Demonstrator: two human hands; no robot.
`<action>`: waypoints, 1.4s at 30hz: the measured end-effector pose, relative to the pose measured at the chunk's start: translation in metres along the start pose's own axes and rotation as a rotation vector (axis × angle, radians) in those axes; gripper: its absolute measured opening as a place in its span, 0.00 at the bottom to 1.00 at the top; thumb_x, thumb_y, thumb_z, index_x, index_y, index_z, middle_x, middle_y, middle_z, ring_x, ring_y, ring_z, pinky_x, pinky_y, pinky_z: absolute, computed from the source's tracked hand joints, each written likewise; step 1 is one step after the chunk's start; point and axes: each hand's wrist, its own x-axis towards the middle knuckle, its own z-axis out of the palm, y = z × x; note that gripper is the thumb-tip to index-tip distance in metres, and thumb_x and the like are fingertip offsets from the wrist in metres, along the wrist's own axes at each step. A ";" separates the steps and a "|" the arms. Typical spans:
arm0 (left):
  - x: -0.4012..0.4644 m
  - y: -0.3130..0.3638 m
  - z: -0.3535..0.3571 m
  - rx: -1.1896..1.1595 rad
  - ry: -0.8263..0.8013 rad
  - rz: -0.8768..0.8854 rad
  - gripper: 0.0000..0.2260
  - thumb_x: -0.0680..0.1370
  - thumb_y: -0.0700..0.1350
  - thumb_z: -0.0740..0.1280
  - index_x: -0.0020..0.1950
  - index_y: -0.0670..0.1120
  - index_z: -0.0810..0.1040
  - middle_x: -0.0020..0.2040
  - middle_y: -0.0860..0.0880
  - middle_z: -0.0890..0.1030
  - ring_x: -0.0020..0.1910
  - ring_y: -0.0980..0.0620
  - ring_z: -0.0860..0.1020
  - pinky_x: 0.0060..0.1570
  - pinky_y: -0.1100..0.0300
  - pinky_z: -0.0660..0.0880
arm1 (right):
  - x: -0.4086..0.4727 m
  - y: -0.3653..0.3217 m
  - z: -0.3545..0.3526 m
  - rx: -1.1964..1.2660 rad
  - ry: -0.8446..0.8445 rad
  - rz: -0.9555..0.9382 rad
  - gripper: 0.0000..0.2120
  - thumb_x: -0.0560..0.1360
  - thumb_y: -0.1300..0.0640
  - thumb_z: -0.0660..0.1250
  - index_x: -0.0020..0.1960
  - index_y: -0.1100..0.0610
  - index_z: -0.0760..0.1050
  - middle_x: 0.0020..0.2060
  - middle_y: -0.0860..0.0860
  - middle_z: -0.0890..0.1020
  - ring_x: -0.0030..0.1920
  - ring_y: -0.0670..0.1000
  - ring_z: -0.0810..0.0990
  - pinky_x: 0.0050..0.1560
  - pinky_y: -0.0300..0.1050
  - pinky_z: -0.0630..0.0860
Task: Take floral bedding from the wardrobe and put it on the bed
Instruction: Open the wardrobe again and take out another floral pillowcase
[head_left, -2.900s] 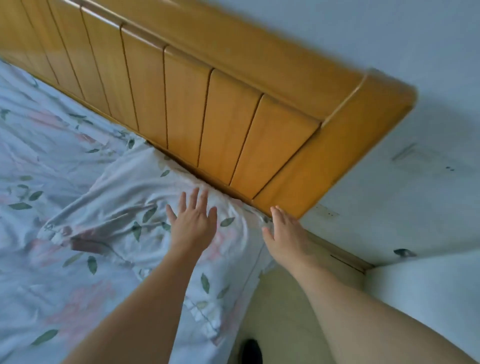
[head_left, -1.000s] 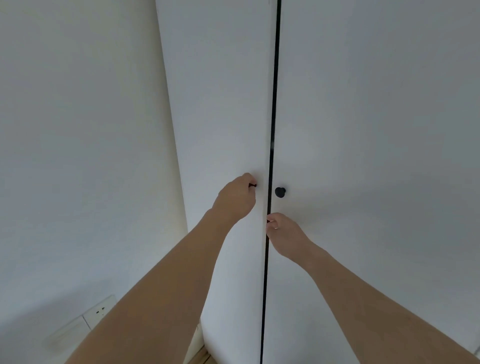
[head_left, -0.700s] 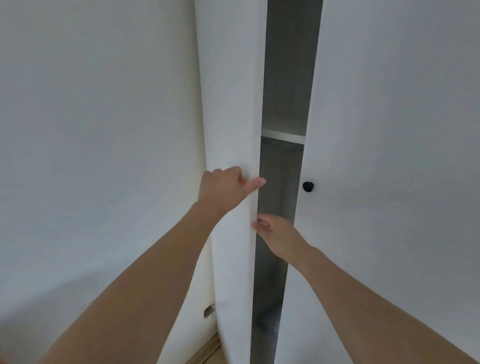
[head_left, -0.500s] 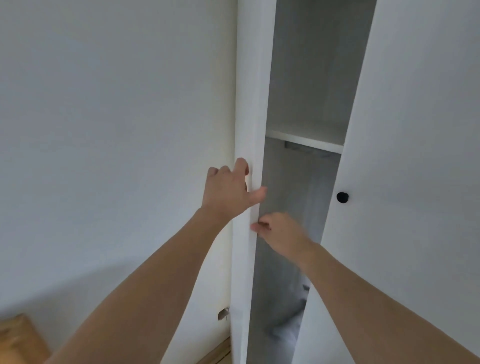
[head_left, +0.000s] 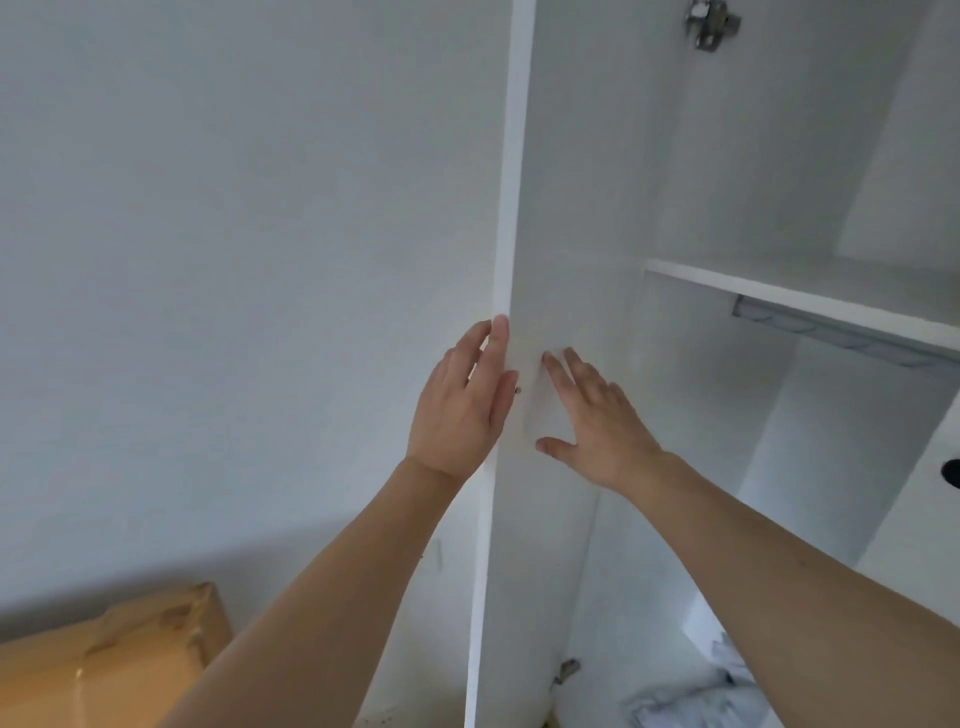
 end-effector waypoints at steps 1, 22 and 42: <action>-0.002 -0.010 -0.001 -0.031 -0.025 -0.062 0.22 0.81 0.42 0.63 0.74 0.38 0.67 0.65 0.40 0.75 0.59 0.45 0.76 0.52 0.55 0.75 | 0.011 -0.002 0.005 -0.027 -0.016 -0.004 0.48 0.74 0.40 0.65 0.74 0.41 0.30 0.78 0.48 0.38 0.78 0.54 0.44 0.76 0.57 0.48; 0.007 -0.073 0.034 -0.128 0.042 -0.592 0.24 0.84 0.47 0.53 0.79 0.47 0.53 0.77 0.46 0.61 0.76 0.51 0.59 0.71 0.58 0.61 | 0.082 0.017 -0.010 -0.388 0.096 0.021 0.35 0.78 0.50 0.55 0.78 0.54 0.40 0.79 0.51 0.44 0.78 0.52 0.43 0.76 0.54 0.38; 0.034 0.237 0.221 -1.077 -0.772 -0.169 0.26 0.83 0.57 0.50 0.79 0.49 0.54 0.79 0.54 0.54 0.75 0.63 0.52 0.71 0.68 0.48 | -0.084 0.166 -0.197 -1.062 0.470 0.591 0.30 0.78 0.57 0.54 0.78 0.59 0.48 0.78 0.53 0.50 0.78 0.56 0.46 0.72 0.67 0.38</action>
